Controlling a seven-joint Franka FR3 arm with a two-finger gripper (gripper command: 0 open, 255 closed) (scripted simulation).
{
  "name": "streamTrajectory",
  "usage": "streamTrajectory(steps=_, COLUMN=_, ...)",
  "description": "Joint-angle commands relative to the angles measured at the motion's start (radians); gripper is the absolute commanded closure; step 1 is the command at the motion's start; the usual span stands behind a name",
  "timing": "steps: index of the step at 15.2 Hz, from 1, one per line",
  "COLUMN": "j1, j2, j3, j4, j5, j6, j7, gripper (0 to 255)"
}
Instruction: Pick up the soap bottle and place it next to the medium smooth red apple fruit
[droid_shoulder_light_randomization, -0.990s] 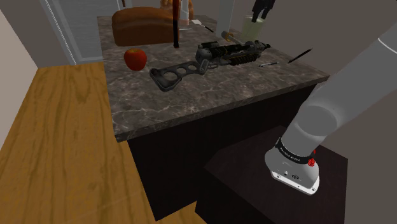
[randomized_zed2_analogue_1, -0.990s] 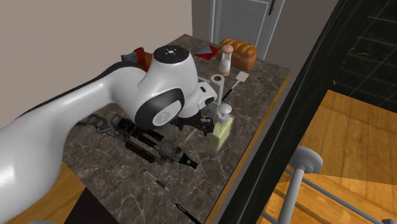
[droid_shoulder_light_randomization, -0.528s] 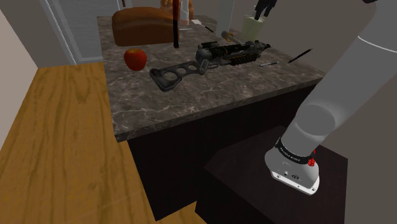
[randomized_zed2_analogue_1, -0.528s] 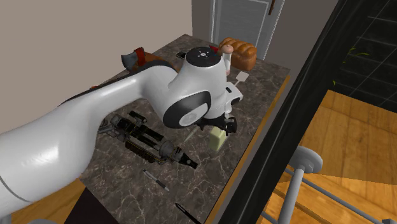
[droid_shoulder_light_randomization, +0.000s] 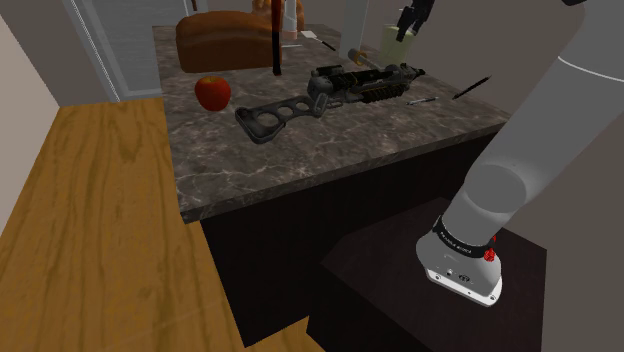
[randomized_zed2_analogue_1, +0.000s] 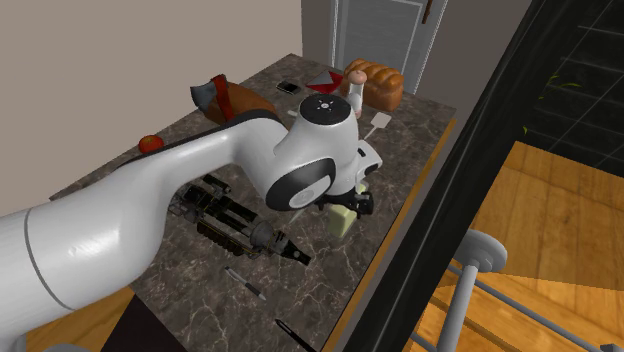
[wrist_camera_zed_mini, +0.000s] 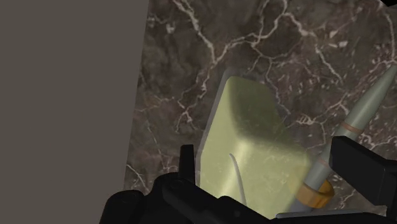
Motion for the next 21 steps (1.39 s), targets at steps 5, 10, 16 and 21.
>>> streamTrajectory(steps=5, j1=0.000, j2=0.000, j3=0.000, j4=-0.003, j5=0.000, j6=0.003, j7=0.001, gripper=0)
streamTrajectory(steps=10, j1=0.000, j2=0.000, j3=0.000, j4=-0.003, j5=0.000, j6=0.003, j7=0.000, gripper=255)
streamTrajectory(steps=16, j1=0.000, j2=0.000, j3=0.000, j4=-0.003, j5=0.000, j6=0.003, j7=0.001, gripper=255)
streamTrajectory(steps=21, j1=0.000, j2=0.007, j3=-0.001, j4=0.071, j5=0.004, j6=-0.065, j7=-0.001, gripper=255)
